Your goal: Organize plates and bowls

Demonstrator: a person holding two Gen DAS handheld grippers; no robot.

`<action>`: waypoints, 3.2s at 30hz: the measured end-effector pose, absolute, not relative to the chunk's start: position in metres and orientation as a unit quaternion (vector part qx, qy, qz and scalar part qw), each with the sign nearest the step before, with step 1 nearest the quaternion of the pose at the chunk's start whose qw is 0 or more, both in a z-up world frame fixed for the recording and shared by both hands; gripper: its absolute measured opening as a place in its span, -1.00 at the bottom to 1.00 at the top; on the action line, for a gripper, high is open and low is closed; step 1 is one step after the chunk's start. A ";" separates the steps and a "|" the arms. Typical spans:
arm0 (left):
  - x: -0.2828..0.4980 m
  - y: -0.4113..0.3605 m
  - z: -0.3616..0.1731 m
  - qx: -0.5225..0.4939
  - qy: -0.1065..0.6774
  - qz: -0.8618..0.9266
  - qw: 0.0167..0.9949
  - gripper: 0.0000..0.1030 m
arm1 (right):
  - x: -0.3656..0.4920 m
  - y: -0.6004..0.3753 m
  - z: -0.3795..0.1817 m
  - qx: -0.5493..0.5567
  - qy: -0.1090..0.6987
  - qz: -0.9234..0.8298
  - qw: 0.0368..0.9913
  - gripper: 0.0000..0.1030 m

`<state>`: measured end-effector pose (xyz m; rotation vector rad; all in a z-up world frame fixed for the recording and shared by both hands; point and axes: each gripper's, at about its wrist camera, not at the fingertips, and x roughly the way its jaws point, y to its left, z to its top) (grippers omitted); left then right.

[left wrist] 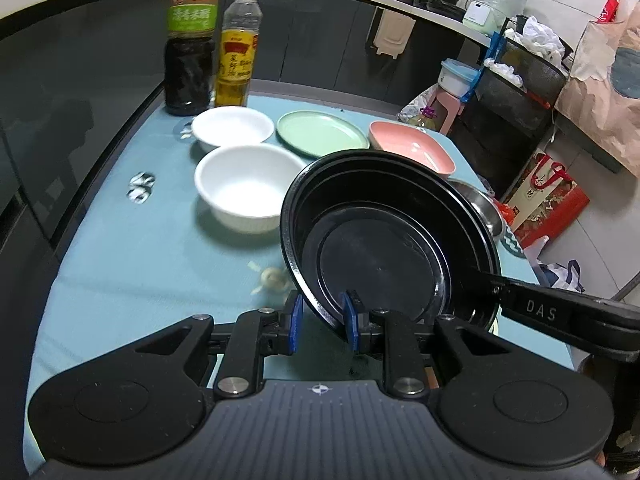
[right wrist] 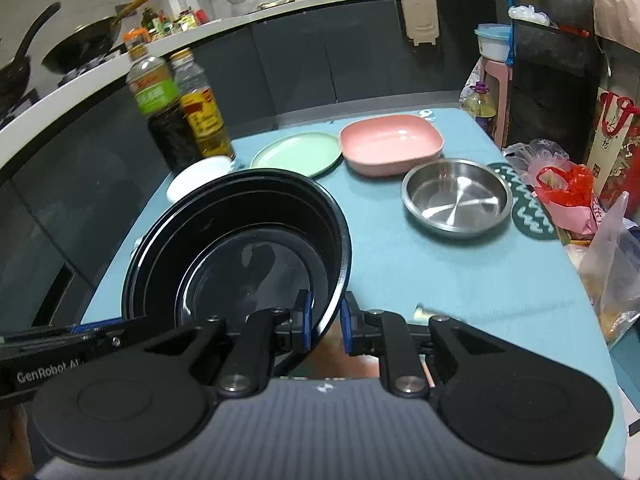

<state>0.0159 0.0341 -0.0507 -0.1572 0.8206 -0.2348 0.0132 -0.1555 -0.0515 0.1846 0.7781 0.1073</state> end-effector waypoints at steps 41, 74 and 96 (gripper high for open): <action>-0.006 0.059 -0.083 -0.091 0.453 -0.098 0.882 -0.60 | -0.012 -0.134 -0.082 0.081 0.421 0.071 0.901 -0.65; 0.008 0.092 -0.056 -0.107 0.392 -0.035 0.913 -0.48 | 0.013 -0.143 -0.060 0.067 0.386 0.055 0.918 -0.22; 0.113 0.100 -0.061 -0.144 0.403 -0.004 0.904 -0.47 | 0.117 -0.102 -0.056 0.041 0.415 0.098 0.904 -0.22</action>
